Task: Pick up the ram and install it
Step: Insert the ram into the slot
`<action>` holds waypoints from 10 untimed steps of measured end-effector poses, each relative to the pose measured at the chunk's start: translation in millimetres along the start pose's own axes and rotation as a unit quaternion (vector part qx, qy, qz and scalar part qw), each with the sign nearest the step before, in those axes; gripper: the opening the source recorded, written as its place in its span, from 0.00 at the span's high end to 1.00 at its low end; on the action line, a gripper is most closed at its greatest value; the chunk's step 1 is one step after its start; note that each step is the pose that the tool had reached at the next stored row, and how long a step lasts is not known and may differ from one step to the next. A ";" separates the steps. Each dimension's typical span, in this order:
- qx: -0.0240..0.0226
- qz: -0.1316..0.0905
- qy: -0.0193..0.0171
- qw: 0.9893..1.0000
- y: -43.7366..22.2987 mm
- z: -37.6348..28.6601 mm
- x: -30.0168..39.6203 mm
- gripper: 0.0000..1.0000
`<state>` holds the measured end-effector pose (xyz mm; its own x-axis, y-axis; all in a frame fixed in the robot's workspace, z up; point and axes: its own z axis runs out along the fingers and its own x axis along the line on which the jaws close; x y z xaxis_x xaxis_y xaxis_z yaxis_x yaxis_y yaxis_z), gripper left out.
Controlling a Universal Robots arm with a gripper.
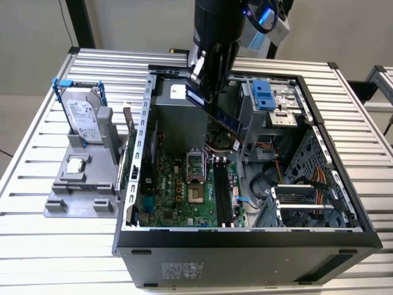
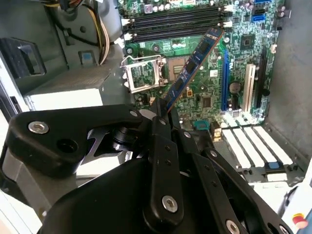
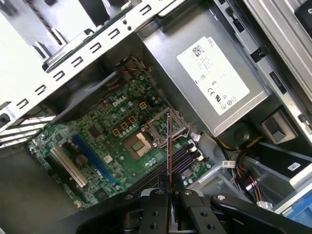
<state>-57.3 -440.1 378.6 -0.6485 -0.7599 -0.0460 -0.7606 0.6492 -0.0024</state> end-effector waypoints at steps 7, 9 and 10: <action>0.002 0.040 0.000 0.999 0.0 0.0 0.0 1.00; 0.002 0.049 0.000 0.999 0.0 0.0 0.0 1.00; 0.002 0.052 0.000 0.999 0.0 0.0 0.0 1.00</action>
<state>-57.3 -440.1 378.6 -0.7239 -0.6884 -0.0460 -0.6890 0.7248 -0.0024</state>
